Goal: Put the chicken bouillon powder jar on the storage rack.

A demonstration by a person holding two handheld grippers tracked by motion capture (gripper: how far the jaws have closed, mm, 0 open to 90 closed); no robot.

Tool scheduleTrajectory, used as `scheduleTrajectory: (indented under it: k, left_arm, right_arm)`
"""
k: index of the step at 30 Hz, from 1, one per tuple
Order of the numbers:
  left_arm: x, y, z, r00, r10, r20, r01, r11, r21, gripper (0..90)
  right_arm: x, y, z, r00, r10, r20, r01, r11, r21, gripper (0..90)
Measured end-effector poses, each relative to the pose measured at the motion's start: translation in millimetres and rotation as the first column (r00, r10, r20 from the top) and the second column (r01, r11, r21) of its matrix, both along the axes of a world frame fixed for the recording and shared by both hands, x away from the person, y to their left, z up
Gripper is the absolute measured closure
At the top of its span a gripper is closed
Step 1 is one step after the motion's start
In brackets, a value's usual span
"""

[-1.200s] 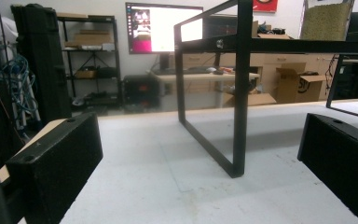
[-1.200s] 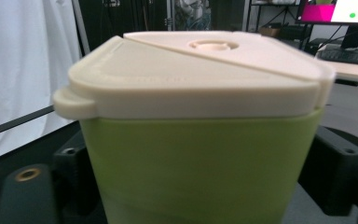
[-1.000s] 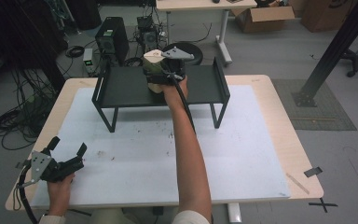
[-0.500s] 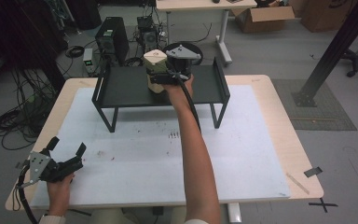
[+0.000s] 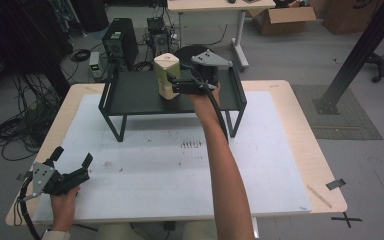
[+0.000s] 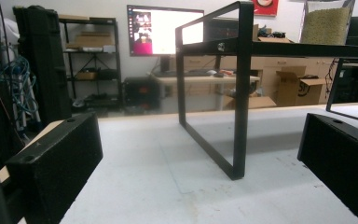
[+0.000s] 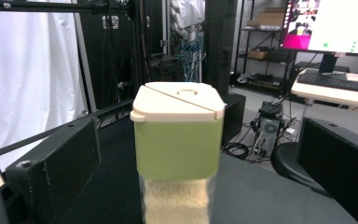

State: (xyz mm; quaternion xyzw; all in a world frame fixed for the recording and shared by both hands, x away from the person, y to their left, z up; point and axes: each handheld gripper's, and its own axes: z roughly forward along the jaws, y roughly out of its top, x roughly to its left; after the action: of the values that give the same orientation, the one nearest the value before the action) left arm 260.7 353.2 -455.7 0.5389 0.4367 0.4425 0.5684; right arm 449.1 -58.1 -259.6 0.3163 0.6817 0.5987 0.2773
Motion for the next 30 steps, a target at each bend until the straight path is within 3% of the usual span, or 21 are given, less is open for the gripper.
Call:
scheduleTrajectory:
  k: [11, 20, 30]
  left_arm:
    - [0.3, -0.4, 0.1, 1.0, -0.002, -0.001, 0.002, 1.0, 0.004, 0.3]
    - [0.3, -0.8, 0.1, 1.0, -0.002, -0.003, 0.002, 1.0, 0.007, 0.3]
    - [0.8, -1.6, 0.3, 1.0, -0.003, -0.007, 0.003, 0.9998, 0.017, 0.3]
  right_arm:
    - [-31.9, -33.6, -1.7, 0.9996, -0.001, 0.027, 0.001, 1.0, 0.021, 0.0]
    - [-53.6, -52.4, -9.8, 0.9991, -0.008, 0.042, 0.008, 1.0, 0.003, 0.0]
    - [-82.4, -77.4, -35.8, 0.9967, -0.038, 0.072, 0.036, 0.999, 0.023, 0.0]
